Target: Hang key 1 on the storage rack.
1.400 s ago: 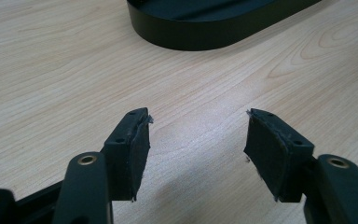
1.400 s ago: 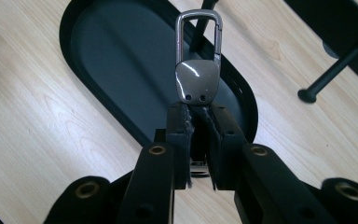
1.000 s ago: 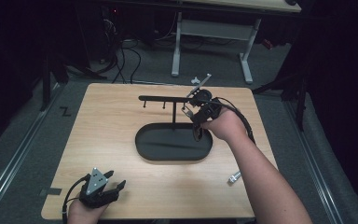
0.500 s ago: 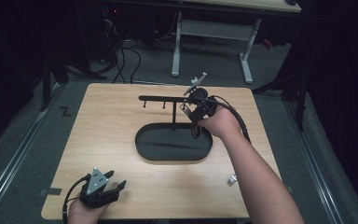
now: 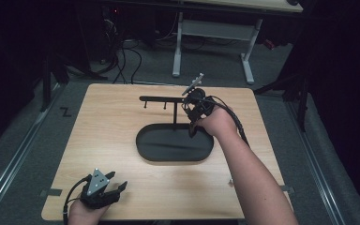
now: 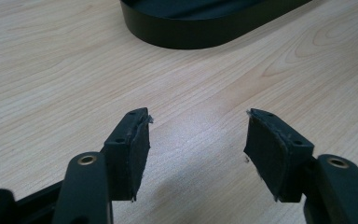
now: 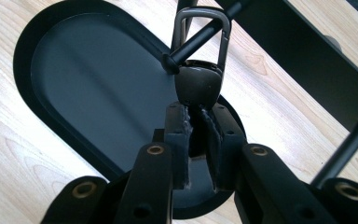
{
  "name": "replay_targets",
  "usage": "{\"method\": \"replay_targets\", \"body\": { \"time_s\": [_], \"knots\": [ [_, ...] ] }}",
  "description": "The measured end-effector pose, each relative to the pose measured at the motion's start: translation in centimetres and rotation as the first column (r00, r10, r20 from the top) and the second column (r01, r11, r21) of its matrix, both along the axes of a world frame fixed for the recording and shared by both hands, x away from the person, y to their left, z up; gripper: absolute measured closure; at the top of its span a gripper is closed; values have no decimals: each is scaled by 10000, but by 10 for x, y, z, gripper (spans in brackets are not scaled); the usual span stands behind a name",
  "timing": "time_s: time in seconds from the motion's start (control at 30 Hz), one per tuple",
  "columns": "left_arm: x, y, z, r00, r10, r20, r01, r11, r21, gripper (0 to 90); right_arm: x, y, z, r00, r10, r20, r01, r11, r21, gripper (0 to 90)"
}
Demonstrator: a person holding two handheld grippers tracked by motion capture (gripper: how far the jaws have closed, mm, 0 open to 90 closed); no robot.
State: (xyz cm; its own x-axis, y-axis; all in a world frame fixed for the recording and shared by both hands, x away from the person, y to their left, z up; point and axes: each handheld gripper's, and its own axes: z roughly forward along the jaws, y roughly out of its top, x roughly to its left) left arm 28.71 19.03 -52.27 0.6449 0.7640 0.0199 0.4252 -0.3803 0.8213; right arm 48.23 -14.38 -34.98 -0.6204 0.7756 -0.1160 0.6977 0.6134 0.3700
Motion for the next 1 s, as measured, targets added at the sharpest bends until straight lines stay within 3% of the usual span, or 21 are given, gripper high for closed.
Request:
{"method": "replay_targets", "body": {
  "time_s": [0.43,0.73,1.0],
  "knots": [
    [0,0,0,10000,-43,-21,43,10000,2,401,-6,-1,-4,9998,98,157,-103,9995,311,737],
    [1,-3,-1,10000,-73,-36,73,10000,53,402,-32,-22,-5,9996,-101,279,84,9979,635,689],
    [0,-6,-2,9999,-124,-38,125,9999,119,401,-61,-48,-18,9995,-280,132,269,9966,780,653]
  ]
}}
